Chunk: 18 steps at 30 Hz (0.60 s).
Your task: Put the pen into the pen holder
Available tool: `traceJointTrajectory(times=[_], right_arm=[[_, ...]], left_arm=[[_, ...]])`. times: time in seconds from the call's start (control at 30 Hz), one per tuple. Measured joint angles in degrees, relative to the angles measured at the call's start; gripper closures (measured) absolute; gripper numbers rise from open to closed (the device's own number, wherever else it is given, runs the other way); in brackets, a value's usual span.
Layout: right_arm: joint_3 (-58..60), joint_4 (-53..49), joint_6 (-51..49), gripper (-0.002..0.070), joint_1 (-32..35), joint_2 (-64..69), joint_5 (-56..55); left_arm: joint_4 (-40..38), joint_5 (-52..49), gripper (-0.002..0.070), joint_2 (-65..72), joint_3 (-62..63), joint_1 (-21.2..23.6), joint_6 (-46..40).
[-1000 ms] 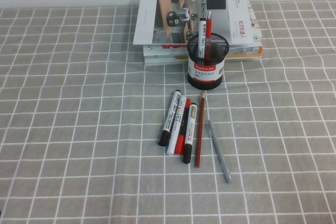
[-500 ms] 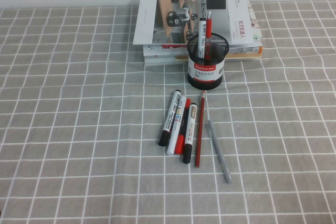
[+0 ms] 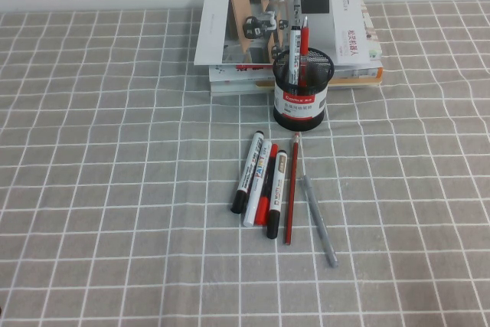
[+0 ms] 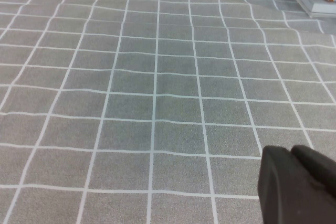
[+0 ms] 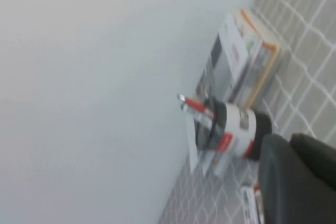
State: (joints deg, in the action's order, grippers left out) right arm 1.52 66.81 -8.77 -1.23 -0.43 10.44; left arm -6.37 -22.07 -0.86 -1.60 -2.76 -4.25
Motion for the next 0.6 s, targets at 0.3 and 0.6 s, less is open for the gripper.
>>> traceJointTrajectory(times=[0.3, 0.6], right_arm=[[0.0, 3.2, 10.6, 0.0689, 0.0, 0.0, -2.9], [-11.6, -7.0, 18.6, 0.0689, 0.1, 10.1, 5.6]], left_arm=[[0.0, 0.0, 0.0678, 0.0, 0.0, 0.0, 0.0], [0.0, 0.0, 0.0678, 0.0, 0.0, 0.0, 0.0]])
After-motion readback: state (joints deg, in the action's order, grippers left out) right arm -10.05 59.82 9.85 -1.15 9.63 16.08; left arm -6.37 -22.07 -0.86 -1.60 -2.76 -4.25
